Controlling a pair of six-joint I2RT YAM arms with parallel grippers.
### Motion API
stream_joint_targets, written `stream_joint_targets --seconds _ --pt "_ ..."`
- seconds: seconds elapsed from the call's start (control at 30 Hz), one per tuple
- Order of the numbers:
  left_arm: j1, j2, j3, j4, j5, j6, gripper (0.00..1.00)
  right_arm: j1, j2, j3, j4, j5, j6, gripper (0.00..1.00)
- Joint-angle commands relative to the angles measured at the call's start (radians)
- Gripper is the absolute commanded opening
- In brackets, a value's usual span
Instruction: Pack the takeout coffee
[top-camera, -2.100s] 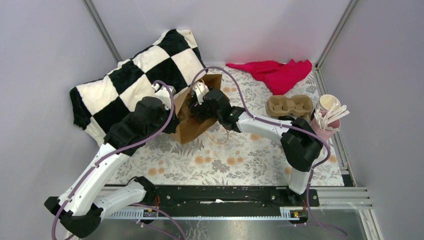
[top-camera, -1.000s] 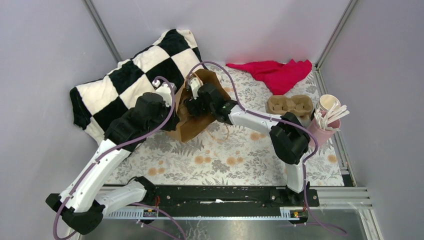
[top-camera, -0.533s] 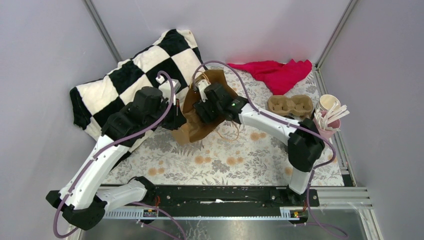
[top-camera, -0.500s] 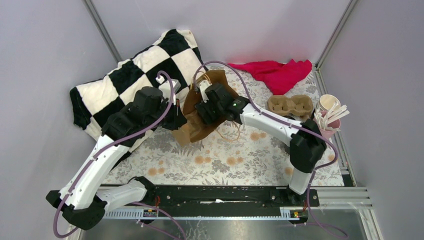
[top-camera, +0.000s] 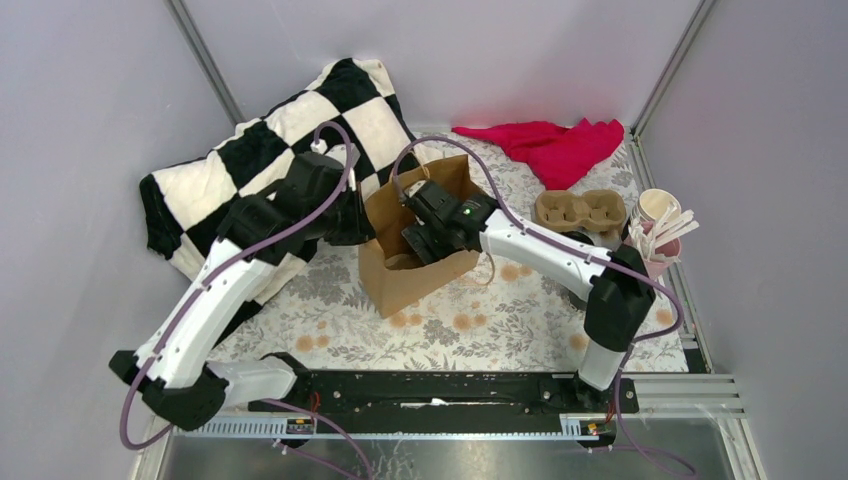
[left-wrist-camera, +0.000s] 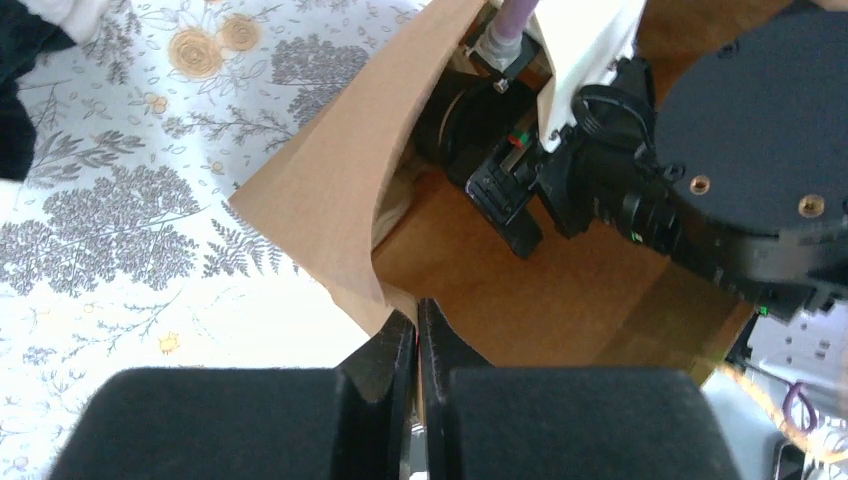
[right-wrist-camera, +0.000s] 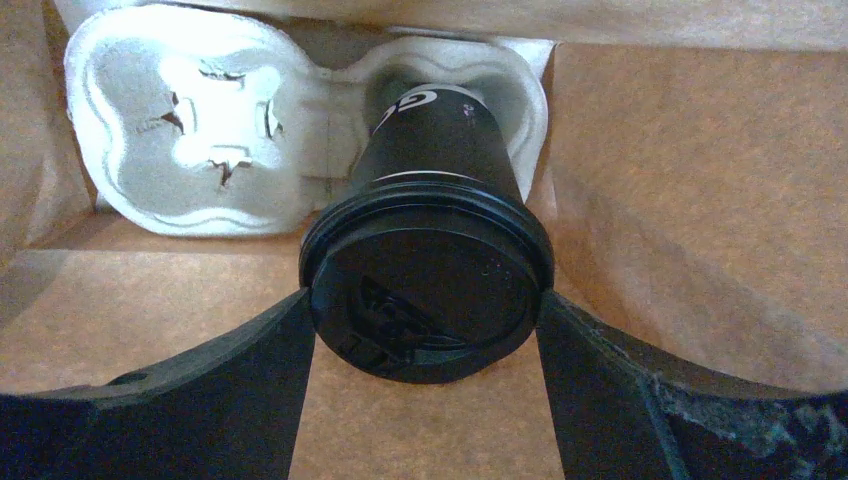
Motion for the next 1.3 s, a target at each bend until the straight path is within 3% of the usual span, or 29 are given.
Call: stream_joint_targets --seconds 0.0,0.1,0.17,0.23,0.4,0.83,1.27 --pt "-0.003 0.059 0.103 -0.088 -0.106 -0.05 0.08 0.01 0.087 0.101 -0.208 0.025 0.056 0.71" --pt "-0.001 0.068 0.137 -0.115 -0.16 -0.053 0.19 0.01 0.137 0.151 -0.267 0.025 0.07 0.72" --pt "0.002 0.066 0.168 -0.118 -0.203 -0.046 0.42 0.01 0.16 0.179 -0.305 0.022 0.075 0.72" --pt "0.005 0.066 0.21 -0.12 -0.236 -0.033 0.57 0.01 0.169 0.202 -0.32 0.015 0.08 0.73" --pt "0.021 0.09 0.345 -0.179 -0.382 -0.01 0.83 0.01 0.19 0.258 -0.376 -0.01 0.09 0.75" --pt "0.051 0.065 0.301 -0.136 -0.411 0.034 0.85 -0.035 0.243 0.281 -0.402 -0.121 0.034 0.76" --pt "0.052 0.031 0.247 -0.124 -0.412 0.053 0.85 -0.051 0.231 0.047 -0.238 -0.14 0.019 0.75"
